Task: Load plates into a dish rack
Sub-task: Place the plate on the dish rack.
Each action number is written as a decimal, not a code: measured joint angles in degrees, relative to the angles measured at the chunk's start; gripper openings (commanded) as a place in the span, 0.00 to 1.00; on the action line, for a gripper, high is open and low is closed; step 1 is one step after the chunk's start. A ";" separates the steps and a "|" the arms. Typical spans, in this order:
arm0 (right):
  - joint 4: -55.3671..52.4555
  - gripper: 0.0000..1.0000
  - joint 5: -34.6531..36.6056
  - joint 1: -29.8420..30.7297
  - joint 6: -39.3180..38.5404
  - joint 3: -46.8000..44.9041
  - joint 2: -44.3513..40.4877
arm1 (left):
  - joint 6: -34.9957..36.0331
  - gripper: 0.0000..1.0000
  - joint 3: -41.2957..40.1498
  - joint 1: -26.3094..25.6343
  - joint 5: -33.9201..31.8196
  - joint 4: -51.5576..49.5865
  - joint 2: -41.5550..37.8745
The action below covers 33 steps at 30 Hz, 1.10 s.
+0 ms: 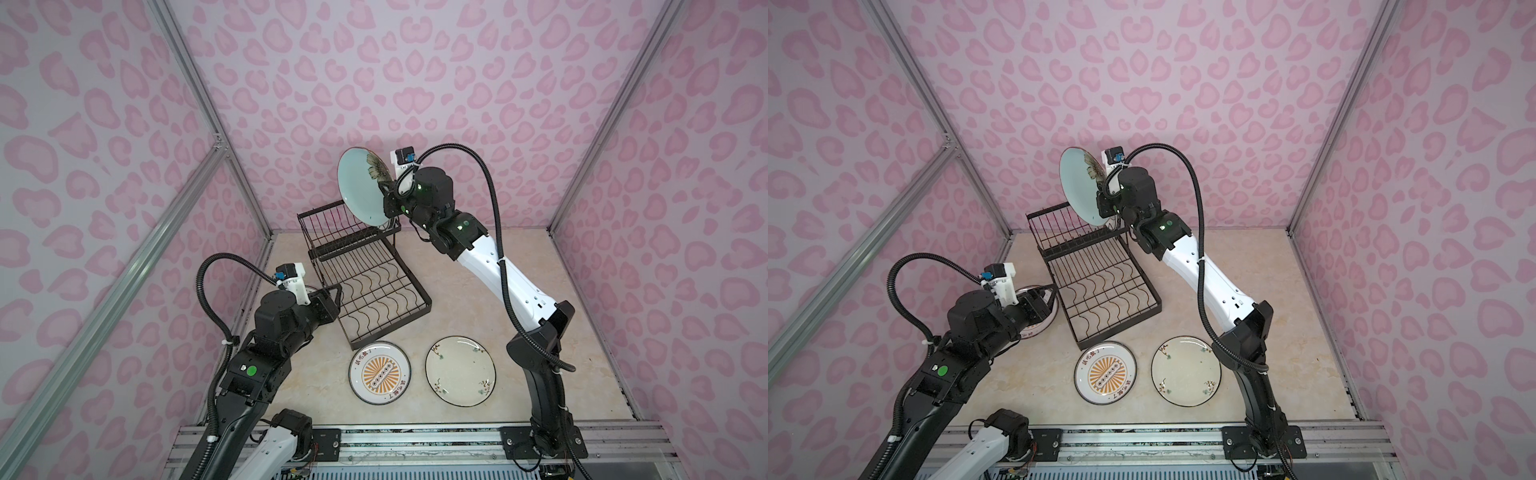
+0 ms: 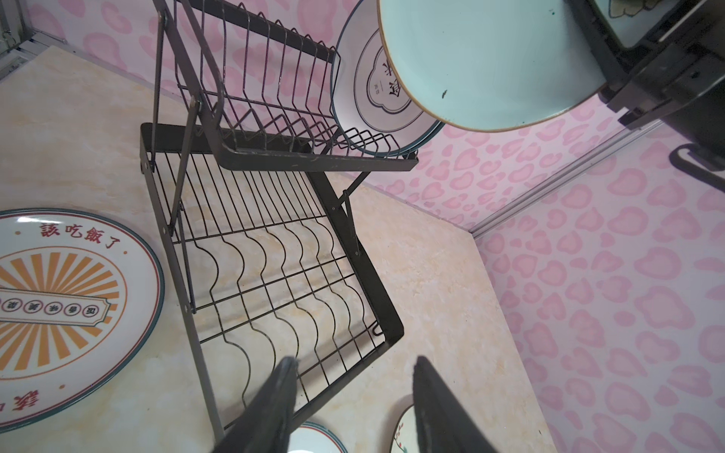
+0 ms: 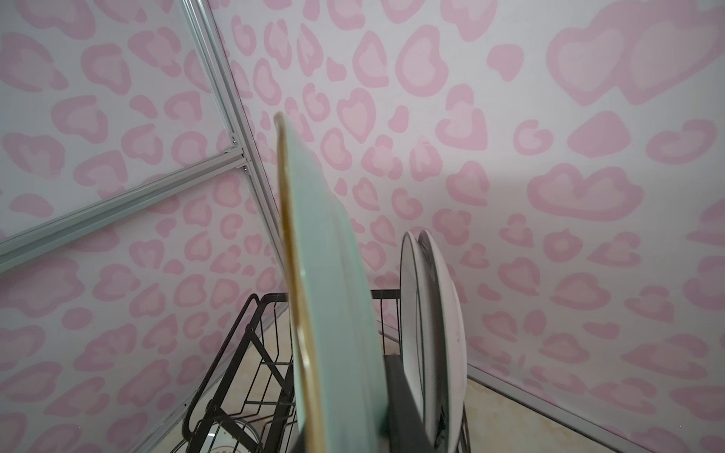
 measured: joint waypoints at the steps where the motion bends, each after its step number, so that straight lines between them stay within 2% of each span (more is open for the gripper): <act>1: -0.02 0.00 1.22 0.37 -0.81 0.59 0.55 | 0.00 0.51 -0.07 0.00 0.24 0.02 0.00; 14: 2.69 0.00 15.37 3.19 -7.87 5.40 7.82 | 0.00 0.50 -1.66 0.00 0.96 0.17 -1.97; 20: 5.73 0.00 18.62 3.28 -10.19 9.16 11.85 | -0.50 0.50 -2.78 0.00 0.98 0.15 -2.51; 33: 13.46 0.00 24.41 5.51 -16.20 11.10 18.95 | -0.66 0.50 -4.17 0.00 1.49 0.13 -3.69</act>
